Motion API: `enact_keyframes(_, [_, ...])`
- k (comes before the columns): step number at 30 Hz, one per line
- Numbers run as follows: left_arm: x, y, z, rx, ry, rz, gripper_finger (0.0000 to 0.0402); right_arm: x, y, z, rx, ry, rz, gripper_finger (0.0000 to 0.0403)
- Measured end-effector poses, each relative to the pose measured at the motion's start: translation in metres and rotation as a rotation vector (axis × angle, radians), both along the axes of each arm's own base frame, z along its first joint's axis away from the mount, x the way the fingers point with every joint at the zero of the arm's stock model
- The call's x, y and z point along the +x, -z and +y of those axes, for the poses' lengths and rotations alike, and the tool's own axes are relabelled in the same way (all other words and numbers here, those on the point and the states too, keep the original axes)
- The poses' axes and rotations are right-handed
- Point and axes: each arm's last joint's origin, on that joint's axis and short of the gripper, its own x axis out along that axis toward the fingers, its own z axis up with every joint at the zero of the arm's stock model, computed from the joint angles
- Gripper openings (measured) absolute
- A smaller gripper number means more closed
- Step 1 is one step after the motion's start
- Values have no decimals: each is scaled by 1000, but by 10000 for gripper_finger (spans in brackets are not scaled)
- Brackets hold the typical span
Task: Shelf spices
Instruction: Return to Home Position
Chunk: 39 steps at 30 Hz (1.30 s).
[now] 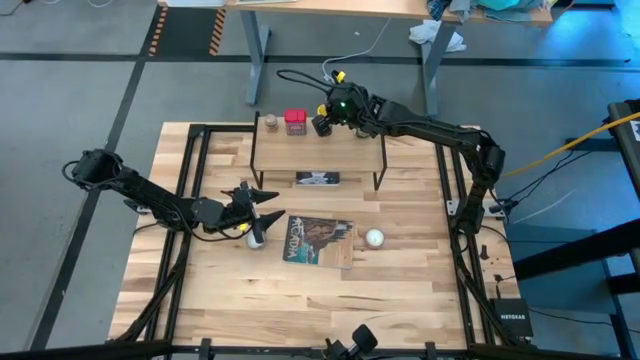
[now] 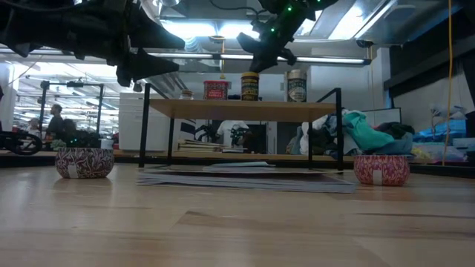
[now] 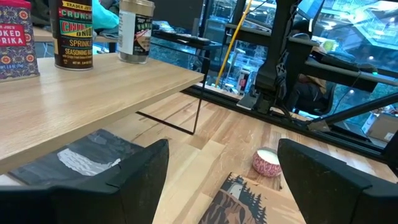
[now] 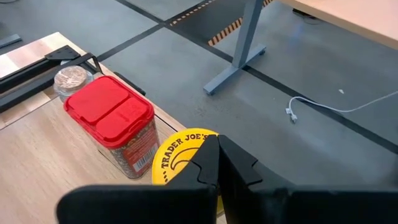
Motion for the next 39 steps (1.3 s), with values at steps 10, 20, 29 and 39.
enact_keyframes(10, [0, 0, 0, 4, 0, 3, 294, -2, 1, 0, 4, 42, 18, 4])
enact_keyframes(20, [0, 1, 0, 10, 0, 13, 294, 3, 2, 11, -52, 41, 60, 4])
enact_keyframes(29, [0, 1, 0, 11, 0, 17, 294, 22, -11, 38, -235, -70, 25, 4])
enact_keyframes(39, [0, 2, 0, 34, 1, 34, 294, 31, -83, 101, -447, -176, -55, 5])
